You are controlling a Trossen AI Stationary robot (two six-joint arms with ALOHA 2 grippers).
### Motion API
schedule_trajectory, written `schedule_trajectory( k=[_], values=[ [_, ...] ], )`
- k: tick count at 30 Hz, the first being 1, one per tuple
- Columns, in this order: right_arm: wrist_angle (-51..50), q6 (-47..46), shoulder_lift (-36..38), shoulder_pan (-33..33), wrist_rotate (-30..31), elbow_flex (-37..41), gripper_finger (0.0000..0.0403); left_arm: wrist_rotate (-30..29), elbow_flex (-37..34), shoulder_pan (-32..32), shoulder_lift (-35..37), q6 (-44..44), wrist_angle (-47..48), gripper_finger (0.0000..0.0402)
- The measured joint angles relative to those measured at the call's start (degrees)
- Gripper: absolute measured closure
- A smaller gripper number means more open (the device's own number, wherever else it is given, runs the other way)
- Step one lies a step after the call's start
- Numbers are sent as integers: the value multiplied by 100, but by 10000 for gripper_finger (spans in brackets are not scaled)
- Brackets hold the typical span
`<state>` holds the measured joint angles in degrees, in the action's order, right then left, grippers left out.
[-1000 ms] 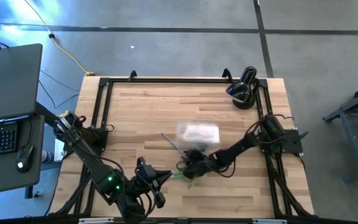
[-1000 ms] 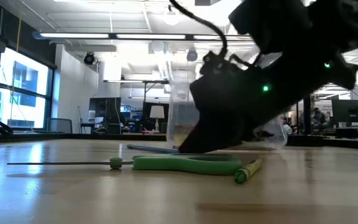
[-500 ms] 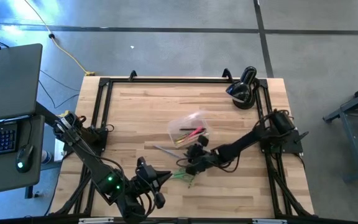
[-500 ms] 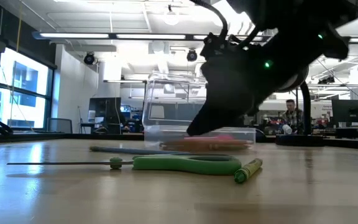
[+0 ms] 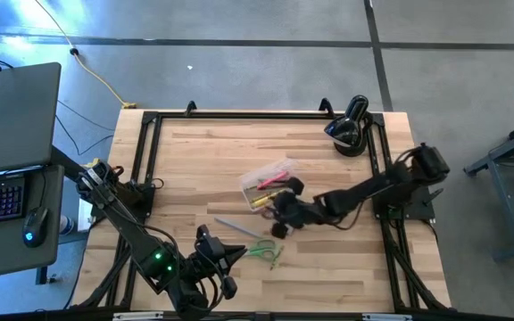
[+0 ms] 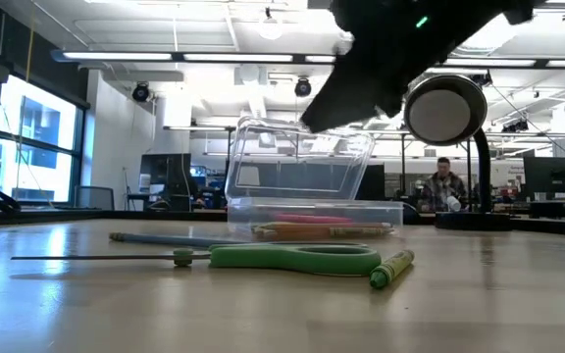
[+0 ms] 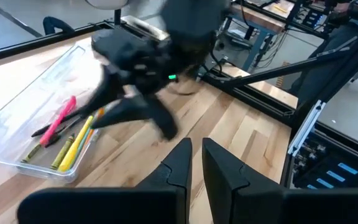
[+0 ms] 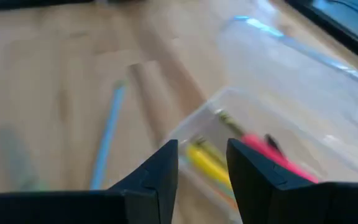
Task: Pick & place school supplies into a supply box
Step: Adjust the supply box, then put the green crayon into the supply box
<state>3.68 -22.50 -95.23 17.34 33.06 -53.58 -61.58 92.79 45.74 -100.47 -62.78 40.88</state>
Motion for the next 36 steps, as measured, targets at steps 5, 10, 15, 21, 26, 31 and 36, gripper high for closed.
schedule_trajectory(
  k=[5, 10, 15, 21, 26, 31, 36],
  values=[
    [-484, 6, 470, 629, -480, 0, 286, 2, 0, 0, 0, 92, 11, 335],
    [-559, -77, 514, 1397, -808, 7, 286, 302, 2, -21, 0, 67, 376, 335],
    [-489, 887, 118, 1791, -2126, 10, 287, 387, 2, -78, 0, -386, 619, 335],
    [510, 1817, -770, 1620, -3011, 13, 302, 350, 2, -79, 0, -363, 501, 335],
    [900, 2098, -1054, 1258, -3587, 11, 310, 537, 2, -72, 0, -384, 279, 335],
    [737, 2171, -1076, 980, -3766, 11, 310, 664, 2, -72, 0, -350, 207, 335],
    [286, 2332, -1152, 823, -3739, 11, 310, 660, 2, -74, 0, -350, 207, 335]
  ],
)
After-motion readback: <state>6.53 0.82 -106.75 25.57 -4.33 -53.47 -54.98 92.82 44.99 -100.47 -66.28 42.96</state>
